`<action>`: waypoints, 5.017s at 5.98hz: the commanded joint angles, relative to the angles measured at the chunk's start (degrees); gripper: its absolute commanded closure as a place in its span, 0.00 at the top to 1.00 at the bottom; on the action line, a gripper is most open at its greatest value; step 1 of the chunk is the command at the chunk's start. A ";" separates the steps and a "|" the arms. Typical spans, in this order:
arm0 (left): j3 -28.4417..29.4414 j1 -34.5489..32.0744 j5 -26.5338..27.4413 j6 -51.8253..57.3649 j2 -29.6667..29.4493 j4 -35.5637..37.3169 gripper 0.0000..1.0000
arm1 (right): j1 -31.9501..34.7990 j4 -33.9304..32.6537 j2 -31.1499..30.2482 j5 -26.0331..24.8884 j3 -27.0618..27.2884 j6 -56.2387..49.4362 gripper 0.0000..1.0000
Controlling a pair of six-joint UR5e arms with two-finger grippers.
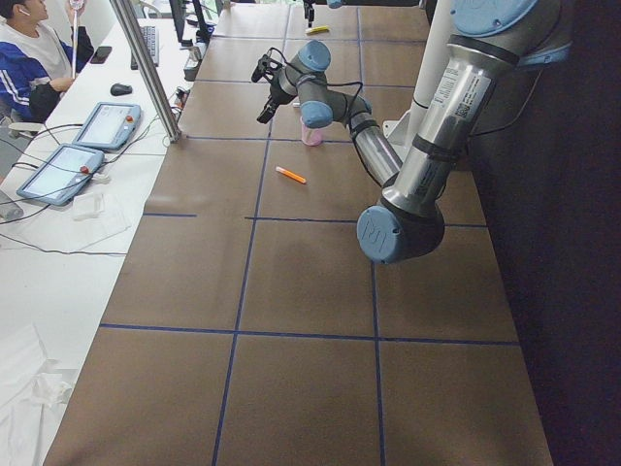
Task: Collect pens into pen holder
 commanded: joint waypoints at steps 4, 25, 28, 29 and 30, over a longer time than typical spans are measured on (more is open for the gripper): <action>-0.09 -0.05 -0.03 0.00 0.01 -0.17 1.00 | -0.71 -0.17 2.69 0.24 -3.61 -7.30 0.96; 6.57 0.74 -13.72 5.16 0.97 10.98 1.00 | -4.80 5.60 5.66 1.07 33.01 38.59 0.00; 10.19 1.26 -14.00 9.93 0.18 10.82 1.00 | -23.31 8.97 9.34 -18.22 43.82 59.26 0.00; 11.06 2.48 -13.83 9.93 0.09 10.73 1.00 | -29.13 8.97 12.15 -24.05 45.33 60.20 0.00; 11.59 2.67 -13.83 9.93 0.09 10.29 1.00 | -36.67 8.97 15.31 -35.51 45.61 60.12 0.00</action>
